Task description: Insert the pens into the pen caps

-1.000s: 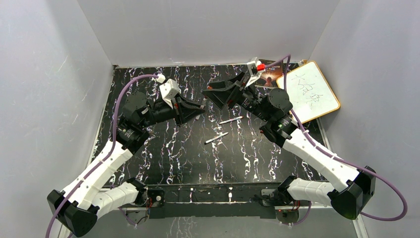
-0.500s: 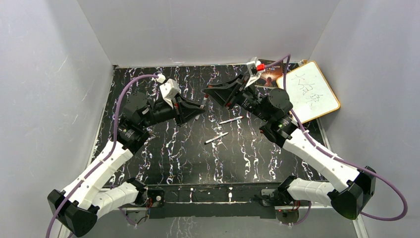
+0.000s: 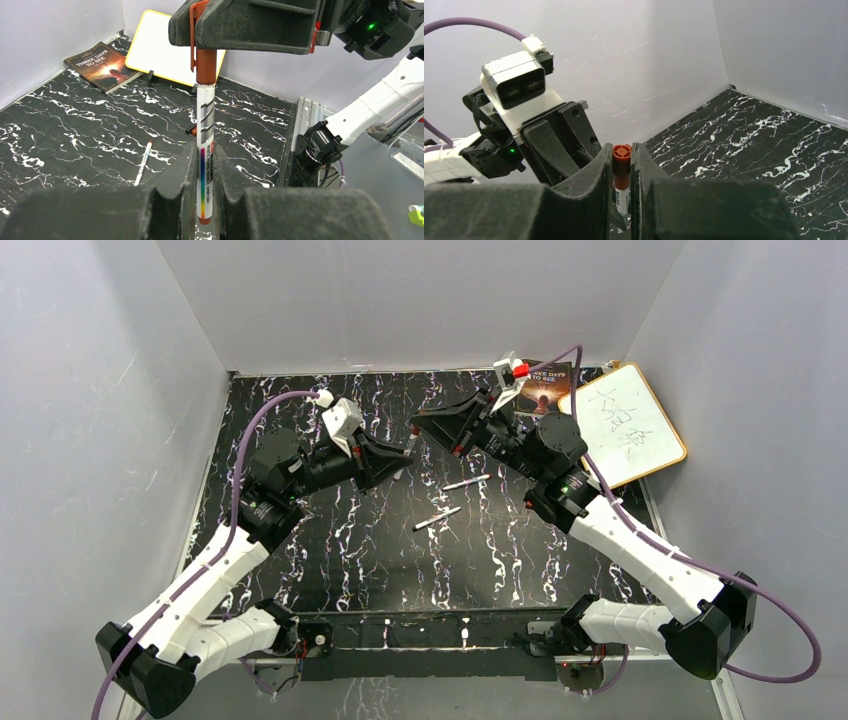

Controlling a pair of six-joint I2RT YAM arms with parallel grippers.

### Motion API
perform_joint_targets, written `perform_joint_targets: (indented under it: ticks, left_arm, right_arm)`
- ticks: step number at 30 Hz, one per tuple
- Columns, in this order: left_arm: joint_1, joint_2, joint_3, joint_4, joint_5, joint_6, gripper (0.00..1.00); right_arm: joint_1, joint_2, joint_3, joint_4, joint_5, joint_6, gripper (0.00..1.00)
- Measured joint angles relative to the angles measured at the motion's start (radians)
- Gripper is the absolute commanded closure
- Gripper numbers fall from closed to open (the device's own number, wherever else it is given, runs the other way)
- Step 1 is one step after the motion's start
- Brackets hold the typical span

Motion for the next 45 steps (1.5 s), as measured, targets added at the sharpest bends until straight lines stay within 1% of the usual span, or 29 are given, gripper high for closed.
perform_joint_targets:
  ticks: [7, 15, 24, 33, 45]
  left_arm:
    - [-0.008, 0.01, 0.002, -0.004, -0.055, 0.005, 1.0]
    - [-0.011, 0.081, 0.045, -0.004, -0.061, 0.023, 1.0]
    - [-0.011, 0.124, 0.061, -0.039, -0.066, 0.051, 1.0]
    - [-0.011, 0.127, 0.089, -0.085, -0.073, 0.084, 1.0]
    - [-0.011, 0.104, 0.097, -0.153, -0.099, 0.102, 1.0]
  right_arm:
    - [-0.002, 0.014, 0.014, -0.035, 0.011, 0.002, 1.0]
    - [-0.014, 0.014, 0.002, -0.036, 0.063, 0.0, 1.0]
    - [-0.012, 0.014, -0.061, -0.004, 0.116, 0.002, 1.0]
    - [0.002, 0.01, -0.084, 0.038, 0.147, 0.004, 1.0]
    - [0.059, 0.027, -0.108, 0.097, 0.227, 0.003, 1.0]
